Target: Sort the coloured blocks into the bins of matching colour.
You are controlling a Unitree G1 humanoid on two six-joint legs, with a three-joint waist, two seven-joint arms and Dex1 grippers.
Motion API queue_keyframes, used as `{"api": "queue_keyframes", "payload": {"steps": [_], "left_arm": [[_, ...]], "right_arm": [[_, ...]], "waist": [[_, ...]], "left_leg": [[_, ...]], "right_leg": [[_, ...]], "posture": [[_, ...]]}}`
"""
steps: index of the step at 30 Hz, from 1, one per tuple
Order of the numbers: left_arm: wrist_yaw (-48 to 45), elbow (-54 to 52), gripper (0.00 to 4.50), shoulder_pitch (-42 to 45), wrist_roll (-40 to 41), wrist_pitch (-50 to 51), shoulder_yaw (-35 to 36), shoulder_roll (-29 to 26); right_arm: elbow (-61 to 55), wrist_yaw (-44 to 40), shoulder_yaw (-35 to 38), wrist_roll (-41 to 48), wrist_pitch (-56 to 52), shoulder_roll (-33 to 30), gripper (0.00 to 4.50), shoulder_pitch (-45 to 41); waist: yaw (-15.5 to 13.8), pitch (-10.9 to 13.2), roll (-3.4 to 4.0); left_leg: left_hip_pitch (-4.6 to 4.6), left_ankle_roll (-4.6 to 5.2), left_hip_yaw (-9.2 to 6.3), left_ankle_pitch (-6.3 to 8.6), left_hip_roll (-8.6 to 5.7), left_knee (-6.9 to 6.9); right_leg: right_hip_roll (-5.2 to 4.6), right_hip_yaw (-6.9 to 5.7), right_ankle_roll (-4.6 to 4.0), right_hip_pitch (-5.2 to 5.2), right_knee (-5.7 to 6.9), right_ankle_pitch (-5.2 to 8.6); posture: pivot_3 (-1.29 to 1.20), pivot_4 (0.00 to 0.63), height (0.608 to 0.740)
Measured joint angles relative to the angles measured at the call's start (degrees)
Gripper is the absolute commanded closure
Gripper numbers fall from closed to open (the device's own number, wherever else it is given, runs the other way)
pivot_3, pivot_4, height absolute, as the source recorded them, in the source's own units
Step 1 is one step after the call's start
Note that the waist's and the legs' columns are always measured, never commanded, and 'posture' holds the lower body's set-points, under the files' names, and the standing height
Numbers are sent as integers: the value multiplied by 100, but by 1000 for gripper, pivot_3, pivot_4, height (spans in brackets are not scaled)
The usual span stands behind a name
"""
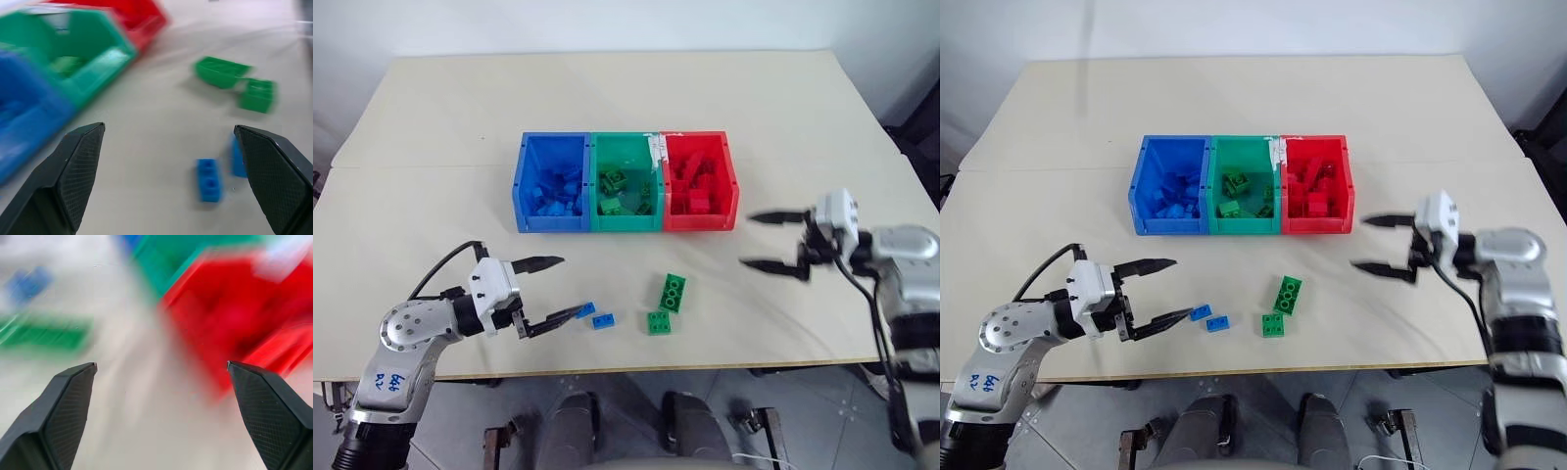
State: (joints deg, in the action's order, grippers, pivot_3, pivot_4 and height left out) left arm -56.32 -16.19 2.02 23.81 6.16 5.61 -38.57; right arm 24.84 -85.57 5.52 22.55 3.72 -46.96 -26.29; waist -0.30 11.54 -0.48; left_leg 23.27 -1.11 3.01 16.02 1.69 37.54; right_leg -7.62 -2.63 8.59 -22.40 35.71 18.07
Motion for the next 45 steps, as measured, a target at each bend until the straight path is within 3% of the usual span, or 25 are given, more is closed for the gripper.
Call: {"api": "queue_keyframes", "payload": {"steps": [5, 10, 13, 22, 33, 38, 45], "left_arm": [[-514, 417, 0, 220, -42, -377, -246, -11], [-672, 588, 0, 228, -138, -603, -339, -12], [-703, 612, 0, 217, -132, -625, -317, -45], [-582, 596, 0, -501, -110, -751, 378, -198], [-190, 98, 0, -1404, -111, -835, 761, -113], [-58, 41, 0, -1446, -111, -820, 781, -82], [75, -97, 0, -1425, -111, -805, 776, -67]], "right_arm": [[-229, -199, 396, 20, 694, -381, 51, 987], [263, -239, 400, -67, 1258, -386, 51, 1011], [194, -235, 303, -53, 1211, -178, 51, 795], [-615, -208, -1094, -175, 274, 885, 51, -250], [417, -189, -2162, -1008, 639, 1978, 51, -1299], [570, -160, -2191, -1075, 774, 2045, 1132, -1395], [660, -123, -2126, -1078, 869, 2061, 1133, -1386]], "waist": [[84, 0, 0], [115, 0, 0], [137, 0, 0], [171, 0, 1], [195, -3, -5], [200, -10, -13], [197, -18, -24]], "left_leg": [[-21, -3, 16, 0, 11, 11], [-21, -3, 16, 1, 13, 32], [-21, -3, 14, 0, 16, 36], [-14, 1, 11, 6, 18, 40], [-14, 4, 7, 14, 19, 41], [-20, 3, 8, 14, 22, 41], [-21, 4, 8, 14, 26, 41]], "right_leg": [[4, 1, -6, 1, -3, -3], [2, 3, -8, 2, 12, -5], [4, 4, -9, 2, 17, -5], [0, 4, -10, -4, 19, -5], [-4, 1, -12, -4, 23, -6], [-2, 1, -18, -2, 25, -9], [-2, -1, -27, -2, 26, -16]], "posture": [[0, 150, 740], [0, 150, 740], [0, 150, 740], [0, 150, 740], [0, 150, 740], [0, 150, 740], [0, 150, 740]]}}
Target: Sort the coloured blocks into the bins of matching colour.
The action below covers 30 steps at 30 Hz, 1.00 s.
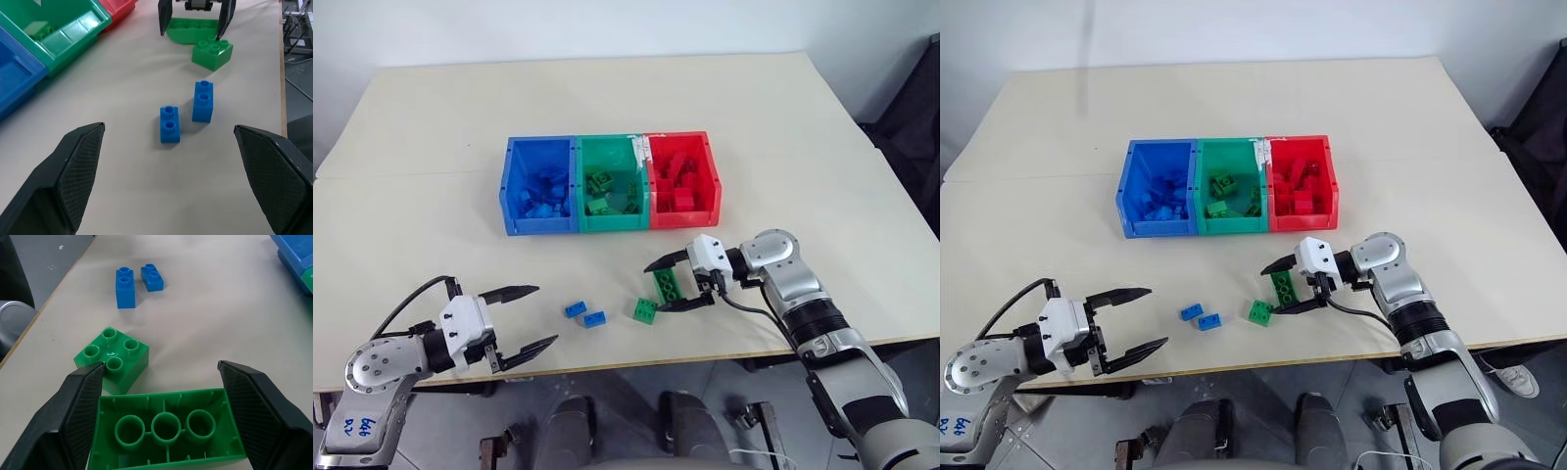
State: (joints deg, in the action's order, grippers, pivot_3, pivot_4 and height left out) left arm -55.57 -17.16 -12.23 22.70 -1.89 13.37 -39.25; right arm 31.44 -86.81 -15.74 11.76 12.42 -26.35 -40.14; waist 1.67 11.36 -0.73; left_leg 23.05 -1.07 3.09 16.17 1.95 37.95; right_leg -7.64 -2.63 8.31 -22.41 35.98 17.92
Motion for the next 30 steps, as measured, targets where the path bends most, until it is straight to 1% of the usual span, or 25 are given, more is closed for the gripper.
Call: {"api": "queue_keyframes", "payload": {"steps": [4, 8, 10, 13, 17, 24, 27, 30], "left_arm": [[28, 0, 0, 45, 0, 18, -9, 0], [46, 0, 0, 68, 0, 33, -32, 0], [55, -1, 0, 79, 0, 44, -35, 1], [84, -4, 0, 150, 6, 61, -39, 11], [295, -17, 0, 348, 62, 145, -27, 145], [923, -132, 0, 342, 403, 498, 370, 487], [988, -375, 0, 80, 416, 533, 420, 516], [1041, -506, 0, -81, 416, 569, 421, 546]], "right_arm": [[-5, 9, 65, 29, -69, -6, 1133, 29], [-157, 91, 390, 421, -772, -4, 1133, 51], [-289, 234, 647, 698, -1176, 39, 1133, -124], [-252, 647, 1017, 859, -1456, 232, 1133, -713], [530, 1663, 1330, 724, -1148, 899, 1133, -1733], [2240, 2720, 1318, 4, -338, 1690, 1133, -2626], [2642, 2852, 1325, -145, -182, 1838, 67, -2823], [2809, 2734, 1348, -167, -126, 1855, 24, -2851]], "waist": [[-4, 0, 0], [-5, 2, 2], [2, 3, 5], [38, 5, 9], [70, 5, 9], [110, 5, 8], [140, 5, 9], [144, 5, 9]], "left_leg": [[1, 0, 0, 0, 0, 0], [8, -1, 0, 0, 0, 0], [8, -2, 1, 0, 2, -2], [8, -7, 8, 3, 12, -5], [8, -16, 11, 6, 18, -9], [19, -5, 31, 22, 16, -13], [20, -1, 33, 34, 15, -13], [20, -1, 36, 37, 16, -13]], "right_leg": [[-1, 0, 0, 0, -1, 0], [-2, 0, 0, -7, -1, 0], [-1, 0, 0, -10, -1, 0], [6, 0, -3, -18, 0, 0], [13, -1, -6, -21, 4, 1], [3, -6, -5, -27, 4, 0], [2, -8, -5, -27, 0, 0], [3, -9, -5, -27, -2, 0]], "posture": [[0, 150, 740], [0, 150, 740], [0, 150, 740], [0, 150, 740], [0, 150, 740], [0, 150, 740], [0, 150, 740], [0, 150, 740]]}}
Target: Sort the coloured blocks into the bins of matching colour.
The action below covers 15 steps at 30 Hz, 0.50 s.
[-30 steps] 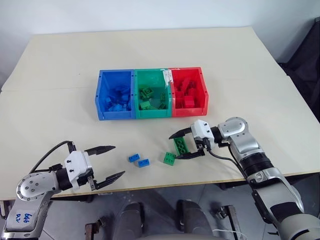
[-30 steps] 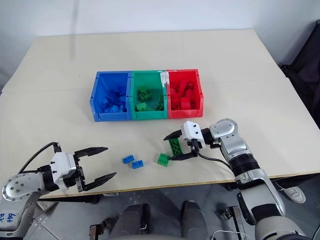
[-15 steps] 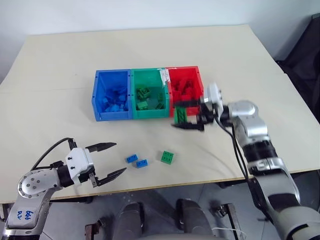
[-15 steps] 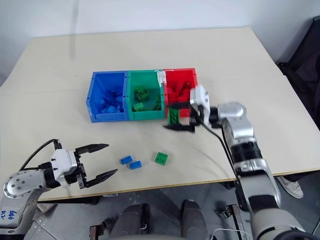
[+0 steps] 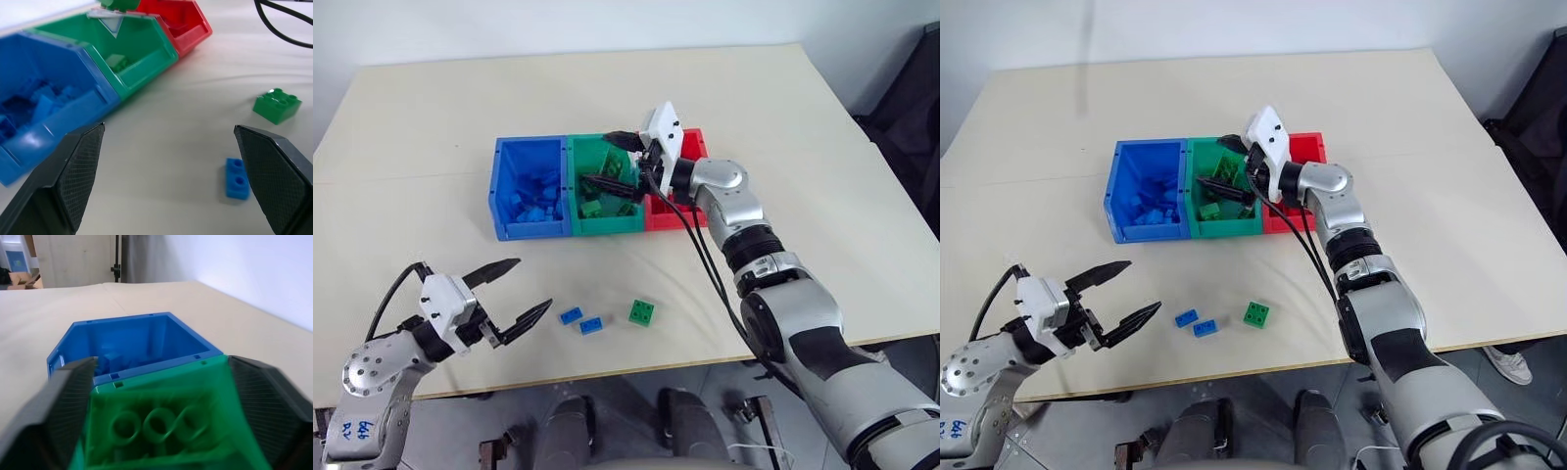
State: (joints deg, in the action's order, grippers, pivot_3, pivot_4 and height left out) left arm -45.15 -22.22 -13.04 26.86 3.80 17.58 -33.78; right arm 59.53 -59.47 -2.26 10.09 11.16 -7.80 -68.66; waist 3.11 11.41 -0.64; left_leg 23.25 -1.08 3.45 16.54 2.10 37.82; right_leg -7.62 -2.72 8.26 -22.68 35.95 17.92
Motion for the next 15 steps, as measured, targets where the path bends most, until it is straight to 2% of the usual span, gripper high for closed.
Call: {"api": "queue_keyframes", "payload": {"steps": [4, 6, 10, 15], "left_arm": [[54, -54, 0, -15, 0, 47, -3, 1], [36, -98, 0, -16, 0, 52, -27, -3], [-155, -69, 0, 99, -3, 58, -152, -59], [-577, 350, 0, 599, -22, 21, -452, -191]], "right_arm": [[-14, -250, 41, 20, 21, -33, 24, 22], [-385, -605, 71, 130, 8, -177, 24, 242], [-1688, -1554, 287, 724, -281, -804, 24, 1249], [-3352, -2325, 564, 1261, -677, -2064, 24, 2917]], "waist": [[9, 0, 0], [-13, 0, 0], [-121, 0, -1], [-186, 1, 1]], "left_leg": [[-2, 0, 6, 0, 4, 0], [-1, 1, 6, 1, 4, 0], [-1, 7, 6, 8, 0, 2], [-2, 8, 16, 9, 0, 4]], "right_leg": [[2, 0, 0, 0, -2, 0], [1, 0, 0, 0, -2, 0], [-3, -3, 1, 3, -7, 0], [-2, -15, 3, 7, -18, -1]], "posture": [[0, 150, 740], [0, 150, 740], [0, 150, 740], [0, 150, 740]]}}
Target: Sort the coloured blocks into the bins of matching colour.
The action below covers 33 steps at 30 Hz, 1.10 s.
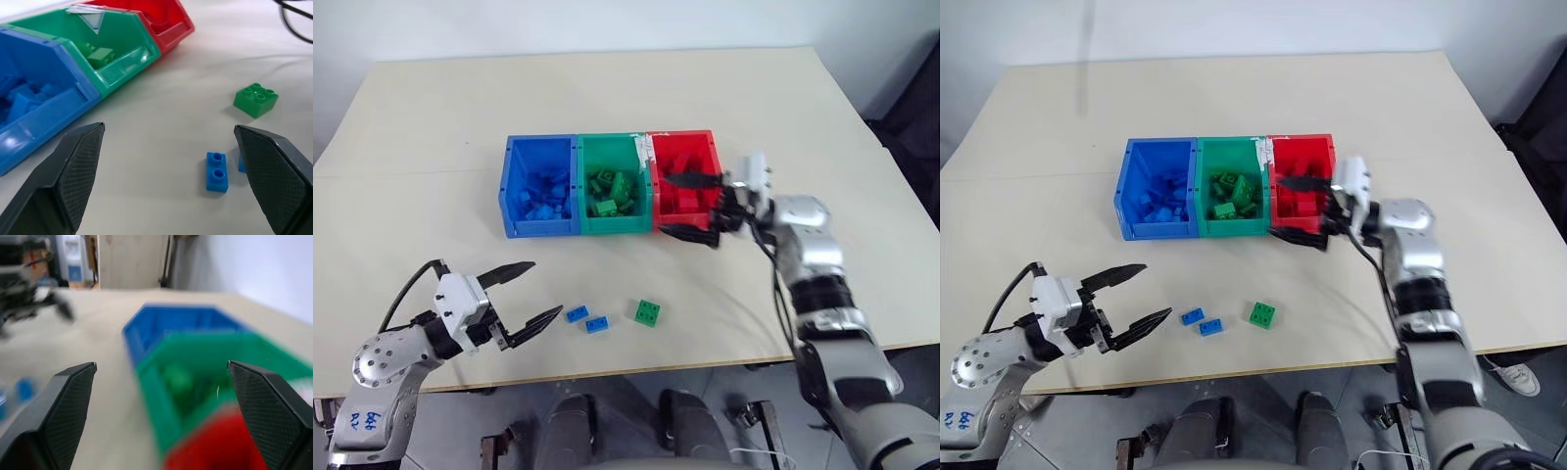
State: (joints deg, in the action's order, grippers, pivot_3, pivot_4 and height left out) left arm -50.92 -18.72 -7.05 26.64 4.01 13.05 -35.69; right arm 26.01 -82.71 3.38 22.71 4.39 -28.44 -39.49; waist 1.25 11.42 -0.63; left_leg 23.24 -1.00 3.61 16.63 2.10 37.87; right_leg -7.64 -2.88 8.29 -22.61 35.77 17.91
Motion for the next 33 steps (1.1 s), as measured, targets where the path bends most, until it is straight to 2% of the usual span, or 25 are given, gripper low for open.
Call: {"api": "queue_keyframes", "payload": {"steps": [4, 9, 13, 17, 22, 28, 33], "left_arm": [[-474, 378, 0, 347, -163, -304, -353, -120], [-864, 1033, 0, 1203, -222, -406, -776, -94], [-1088, 1466, 0, 1718, -239, -504, -964, -33], [-1132, 1583, 0, 1771, -238, -606, -966, 0], [-1117, 1660, 0, 1499, -203, -658, -800, -46], [-1047, 1232, 0, 584, -125, -573, -188, -336], [-762, 550, 0, -207, -98, -505, 171, -298]], "right_arm": [[-484, -272, 562, 155, 160, -986, 24, 1117], [-627, -316, 1221, 243, 361, -1707, 24, 2251], [-626, -340, 1638, 315, 595, -1948, 24, 2867], [-750, -301, 1661, 327, 669, -1913, 24, 3044], [-1468, -220, 991, 407, 193, -1590, 24, 2669], [-2089, -168, -423, 303, -778, -1022, 24, 1587], [-1883, -254, -1397, -147, -631, -355, 24, 1004]], "waist": [[5, 0, 1], [16, 1, 2], [32, 0, 2], [39, 0, 2], [39, 1, 2], [32, 1, 3], [-11, 1, 2]], "left_leg": [[-8, -1, 13, 0, 1, 1], [-18, -5, 20, -4, 9, 13], [-26, -5, 27, -5, 10, 18], [-30, -6, 31, -5, 13, 18], [-31, -7, 29, -6, 19, 25], [-26, -7, 24, -3, 26, 25], [-16, -3, 13, 2, 22, 26]], "right_leg": [[2, 0, 2, 2, -3, -1], [7, 0, 4, 7, -12, -2], [7, 3, 8, 11, -10, -4], [8, 5, 8, 10, -7, -4], [8, 6, 8, 10, 0, -4], [7, 4, 6, 6, 5, -3], [3, -4, 5, 6, 6, -3]], "posture": [[0, 150, 740], [0, 150, 740], [0, 150, 740], [0, 150, 740], [0, 150, 740], [0, 150, 740], [0, 150, 740]]}}
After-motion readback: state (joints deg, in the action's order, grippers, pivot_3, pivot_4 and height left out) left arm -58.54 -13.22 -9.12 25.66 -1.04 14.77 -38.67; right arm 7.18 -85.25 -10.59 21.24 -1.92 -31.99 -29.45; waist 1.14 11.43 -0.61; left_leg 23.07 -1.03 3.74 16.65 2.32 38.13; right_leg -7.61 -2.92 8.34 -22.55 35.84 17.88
